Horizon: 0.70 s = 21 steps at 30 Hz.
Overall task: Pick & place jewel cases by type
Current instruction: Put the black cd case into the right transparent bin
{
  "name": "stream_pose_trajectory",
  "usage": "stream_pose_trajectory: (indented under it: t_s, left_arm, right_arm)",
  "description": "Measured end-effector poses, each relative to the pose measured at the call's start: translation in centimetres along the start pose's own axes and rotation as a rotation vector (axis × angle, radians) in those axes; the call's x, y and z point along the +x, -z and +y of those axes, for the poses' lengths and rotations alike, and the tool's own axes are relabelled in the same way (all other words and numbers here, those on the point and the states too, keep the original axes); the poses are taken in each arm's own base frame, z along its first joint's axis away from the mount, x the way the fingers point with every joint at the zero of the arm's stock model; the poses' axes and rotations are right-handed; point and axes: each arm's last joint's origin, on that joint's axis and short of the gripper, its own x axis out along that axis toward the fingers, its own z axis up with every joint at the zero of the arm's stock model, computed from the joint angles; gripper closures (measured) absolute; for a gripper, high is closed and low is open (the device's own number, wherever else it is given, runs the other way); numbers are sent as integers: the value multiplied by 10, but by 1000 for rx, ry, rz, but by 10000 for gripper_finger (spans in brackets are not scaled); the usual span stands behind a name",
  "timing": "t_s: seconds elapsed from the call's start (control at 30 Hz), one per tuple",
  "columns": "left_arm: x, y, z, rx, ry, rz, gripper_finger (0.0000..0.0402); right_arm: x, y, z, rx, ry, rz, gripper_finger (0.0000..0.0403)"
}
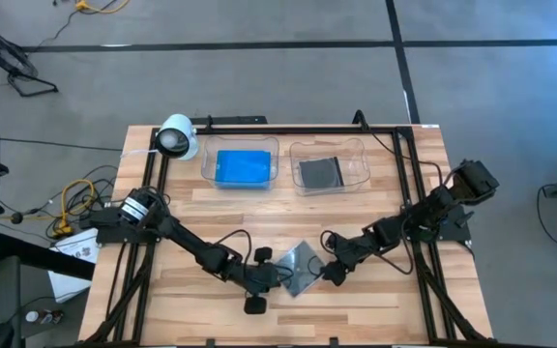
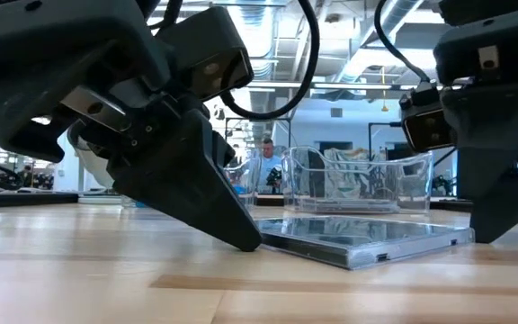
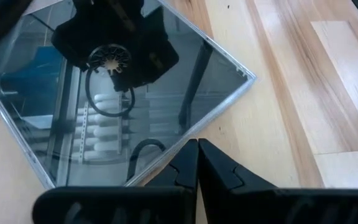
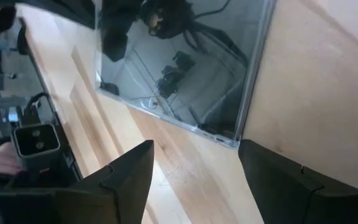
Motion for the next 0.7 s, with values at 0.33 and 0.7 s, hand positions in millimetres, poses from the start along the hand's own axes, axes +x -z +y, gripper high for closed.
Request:
stream_pose_trajectory:
  t_s: [0.33, 0.7]
  left_arm:
    - [0, 0, 2, -22, 1, 6, 401]
    - [0, 1, 3, -25, 4, 10, 401]
  right_arm:
    - [0, -1, -3, -21, 65, -56, 215]
    - [-1, -12, -8, -60, 84, -90, 245]
